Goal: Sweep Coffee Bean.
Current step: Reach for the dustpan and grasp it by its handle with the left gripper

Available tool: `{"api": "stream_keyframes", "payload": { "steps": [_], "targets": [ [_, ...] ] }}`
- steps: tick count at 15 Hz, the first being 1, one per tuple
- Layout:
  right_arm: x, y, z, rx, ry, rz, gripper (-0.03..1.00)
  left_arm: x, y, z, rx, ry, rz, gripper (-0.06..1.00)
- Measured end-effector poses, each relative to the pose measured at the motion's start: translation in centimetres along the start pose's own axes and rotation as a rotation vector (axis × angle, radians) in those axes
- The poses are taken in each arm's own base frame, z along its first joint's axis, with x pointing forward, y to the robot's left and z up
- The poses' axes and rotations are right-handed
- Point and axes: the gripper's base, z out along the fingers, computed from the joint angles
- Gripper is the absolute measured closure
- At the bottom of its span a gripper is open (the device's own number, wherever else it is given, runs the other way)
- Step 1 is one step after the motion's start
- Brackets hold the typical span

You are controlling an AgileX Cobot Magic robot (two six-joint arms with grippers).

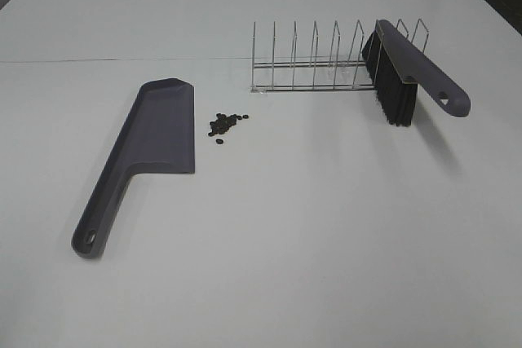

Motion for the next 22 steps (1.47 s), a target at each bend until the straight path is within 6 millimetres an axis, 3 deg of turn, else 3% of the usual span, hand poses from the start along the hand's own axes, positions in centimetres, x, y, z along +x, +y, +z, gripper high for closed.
{"api": "stream_keyframes", "payload": {
  "steps": [22],
  "targets": [
    [0.00,0.00,0.00,0.000,0.000,0.000,0.20,0.00,-0.01,0.00,0.001,0.000,0.000,0.24]
  ]
}}
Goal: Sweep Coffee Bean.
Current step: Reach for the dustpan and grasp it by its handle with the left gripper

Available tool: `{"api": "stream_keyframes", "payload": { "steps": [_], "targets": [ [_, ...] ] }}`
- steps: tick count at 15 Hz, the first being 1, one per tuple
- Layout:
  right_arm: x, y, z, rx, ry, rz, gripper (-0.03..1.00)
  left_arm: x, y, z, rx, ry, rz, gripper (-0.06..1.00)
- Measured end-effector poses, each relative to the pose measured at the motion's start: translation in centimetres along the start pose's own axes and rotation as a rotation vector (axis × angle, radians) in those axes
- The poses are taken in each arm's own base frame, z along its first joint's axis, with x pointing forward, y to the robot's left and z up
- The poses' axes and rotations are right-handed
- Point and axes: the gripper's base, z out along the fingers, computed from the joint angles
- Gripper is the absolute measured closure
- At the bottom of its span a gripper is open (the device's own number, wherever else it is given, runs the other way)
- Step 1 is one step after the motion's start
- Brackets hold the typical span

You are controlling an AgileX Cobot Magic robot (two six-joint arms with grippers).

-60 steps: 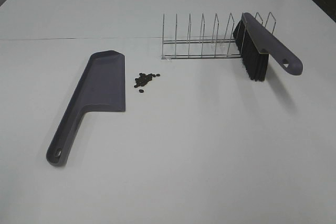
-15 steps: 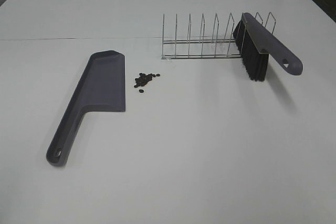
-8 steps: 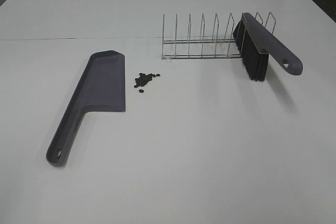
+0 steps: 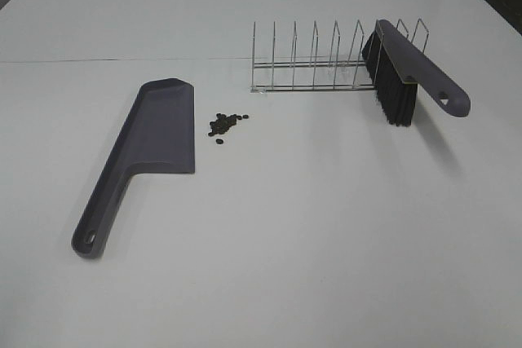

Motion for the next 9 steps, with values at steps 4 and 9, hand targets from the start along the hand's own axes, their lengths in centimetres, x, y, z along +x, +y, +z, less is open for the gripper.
{"api": "stream_keyframes", "payload": {
  "steps": [4,9],
  "targets": [
    [0.0,0.0,0.0,0.000,0.000,0.000,0.20,-0.2,-0.1,0.3,0.008,0.024,-0.004,0.24],
    [0.0,0.0,0.0,0.000,0.000,0.000,0.20,-2.9,-0.2,2.0,0.019,-0.019,-0.016,0.24]
  ]
}}
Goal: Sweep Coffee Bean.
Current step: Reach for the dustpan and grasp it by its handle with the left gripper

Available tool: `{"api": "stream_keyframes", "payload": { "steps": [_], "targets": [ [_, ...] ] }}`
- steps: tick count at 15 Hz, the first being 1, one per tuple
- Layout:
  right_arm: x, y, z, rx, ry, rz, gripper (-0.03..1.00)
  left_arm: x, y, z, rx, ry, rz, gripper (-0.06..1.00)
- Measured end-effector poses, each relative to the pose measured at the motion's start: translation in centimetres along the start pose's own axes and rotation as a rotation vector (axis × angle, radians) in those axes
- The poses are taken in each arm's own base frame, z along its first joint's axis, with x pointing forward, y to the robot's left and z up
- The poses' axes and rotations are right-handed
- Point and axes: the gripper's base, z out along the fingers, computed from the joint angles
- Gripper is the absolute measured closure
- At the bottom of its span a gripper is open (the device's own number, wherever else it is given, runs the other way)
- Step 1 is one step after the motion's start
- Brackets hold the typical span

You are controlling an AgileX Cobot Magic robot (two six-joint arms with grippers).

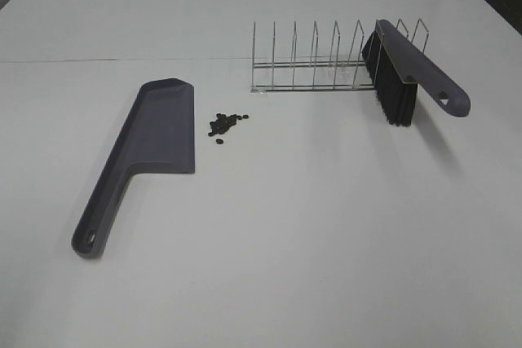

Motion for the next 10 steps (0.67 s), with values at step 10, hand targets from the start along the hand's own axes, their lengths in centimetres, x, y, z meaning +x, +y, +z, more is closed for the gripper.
{"api": "stream_keyframes", "payload": {
  "steps": [10],
  "targets": [
    [0.0,0.0,0.1,0.000,0.006,0.000,0.20,-6.8,-1.1,14.6,0.101,0.231,-0.147,0.26]
  ]
}}
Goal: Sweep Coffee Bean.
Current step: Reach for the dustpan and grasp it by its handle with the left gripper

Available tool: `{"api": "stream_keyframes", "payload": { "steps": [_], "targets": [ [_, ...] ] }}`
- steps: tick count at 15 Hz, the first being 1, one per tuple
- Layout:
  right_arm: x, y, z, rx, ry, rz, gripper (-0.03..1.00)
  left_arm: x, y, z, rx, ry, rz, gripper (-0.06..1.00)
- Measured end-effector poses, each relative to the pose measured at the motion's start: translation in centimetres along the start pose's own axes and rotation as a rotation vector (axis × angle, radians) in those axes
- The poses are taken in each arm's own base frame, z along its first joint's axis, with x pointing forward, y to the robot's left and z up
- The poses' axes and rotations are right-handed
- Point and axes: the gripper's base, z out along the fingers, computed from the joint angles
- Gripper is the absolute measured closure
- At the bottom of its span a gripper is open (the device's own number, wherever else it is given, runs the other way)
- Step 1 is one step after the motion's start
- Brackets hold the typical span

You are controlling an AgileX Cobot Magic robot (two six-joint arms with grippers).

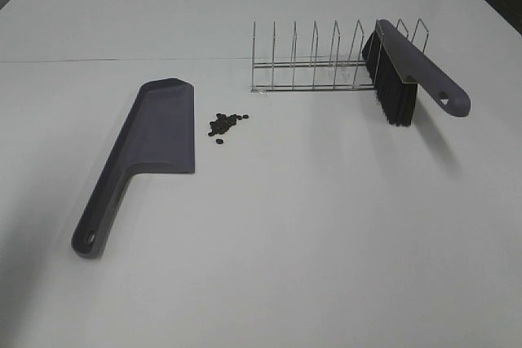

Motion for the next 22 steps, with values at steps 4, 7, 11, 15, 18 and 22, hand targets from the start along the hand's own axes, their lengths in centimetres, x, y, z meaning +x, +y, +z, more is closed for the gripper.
{"api": "stream_keyframes", "payload": {
  "steps": [4,7,11,15,18,22],
  "targets": [
    [0.0,0.0,0.0,0.000,0.000,0.000,0.20,-2.6,-1.7,7.7,0.044,0.273,-0.013,0.27],
    [0.0,0.0,0.0,0.000,0.000,0.000,0.20,-2.3,-4.3,14.0,0.071,0.490,-0.007,0.27],
    [0.0,0.0,0.0,0.000,0.000,0.000,0.20,-1.2,-6.7,19.4,0.007,0.671,0.053,0.27],
    [0.0,0.0,0.0,0.000,0.000,0.000,0.20,0.3,-8.4,22.9,-0.046,0.802,0.107,0.27],
    [0.0,0.0,0.0,0.000,0.000,0.000,0.20,1.6,-8.2,24.3,-0.085,0.865,0.096,0.27],
    [-0.1,0.0,0.1,0.000,0.009,0.001,0.20,2.8,-7.7,25.4,-0.119,0.899,0.097,0.27]
  ]
}}
